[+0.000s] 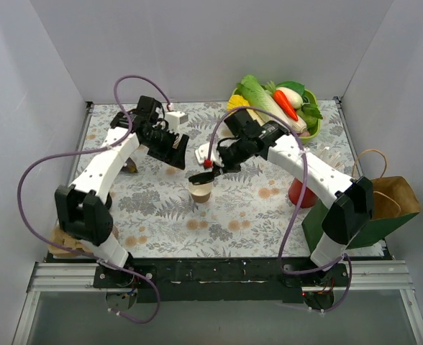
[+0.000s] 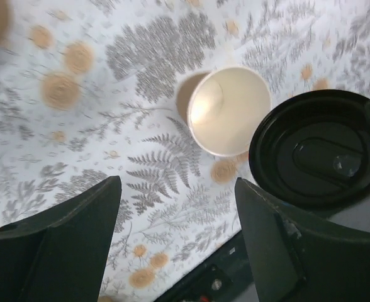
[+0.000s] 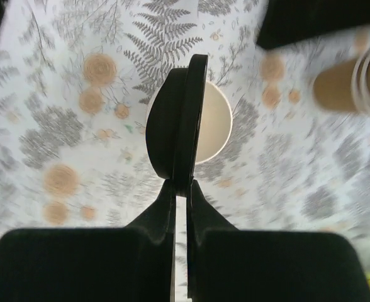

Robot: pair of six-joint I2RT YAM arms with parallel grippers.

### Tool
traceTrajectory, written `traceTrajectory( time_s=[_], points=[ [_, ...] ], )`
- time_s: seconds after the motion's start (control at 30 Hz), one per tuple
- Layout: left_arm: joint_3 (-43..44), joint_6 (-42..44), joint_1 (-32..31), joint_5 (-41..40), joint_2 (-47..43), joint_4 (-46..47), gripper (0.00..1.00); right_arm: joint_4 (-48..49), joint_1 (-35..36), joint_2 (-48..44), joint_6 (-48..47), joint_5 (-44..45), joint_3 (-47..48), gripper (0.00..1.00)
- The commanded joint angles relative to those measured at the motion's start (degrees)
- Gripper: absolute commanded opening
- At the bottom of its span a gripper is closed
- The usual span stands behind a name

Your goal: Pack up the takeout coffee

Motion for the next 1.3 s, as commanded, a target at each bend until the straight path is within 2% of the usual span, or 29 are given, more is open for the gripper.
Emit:
traceTrajectory(
  time_s=[0.0, 0.07, 0.1, 0.23, 0.33, 0.63, 0.87, 1.03, 1.27],
  points=[
    [-5.9, -7.3, 0.6, -6.3, -14.3, 17.7, 0.75, 2.3, -7.7, 3.1, 35.9, -11.9, 5.0, 0.01],
    [-10.5, -10.1, 0.7, -4.3, -18.6, 20.7, 0.76, 3.9, -11.4, 5.4, 44.2, -17.4, 5.4, 0.01],
    [-12.0, -11.1, 0.8, -1.3, -19.9, 23.1, 0.76, 5.5, -13.4, 5.4, 51.6, -19.1, 4.1, 0.01],
    [-18.7, -14.3, 0.8, 8.6, -24.4, 27.7, 0.76, 12.1, -15.9, 7.4, 63.4, -28.9, -0.5, 0.01],
    [-21.9, -15.9, 0.8, 12.0, -24.6, 29.3, 0.77, 12.2, -16.1, 9.5, 63.6, -30.3, 0.0, 0.01],
    [-28.1, -18.7, 0.9, 13.6, -22.1, 34.9, 0.75, 8.9, -16.1, 13.6, 63.2, -32.5, 0.2, 0.01],
    [-31.3, -19.9, 0.8, 14.8, -20.6, 38.5, 0.75, 12.2, -16.1, 15.1, 66.1, -32.1, -3.0, 0.01],
    [-33.5, -20.6, 0.8, 12.6, -20.4, 41.4, 0.75, 15.2, -16.1, 16.3, 69.3, -32.7, -5.4, 0.01],
    [-36.8, -22.1, 0.8, 12.8, -19.6, 44.3, 0.75, 16.5, -16.1, 17.3, 69.8, -33.2, -6.4, 0.01]
  ],
)
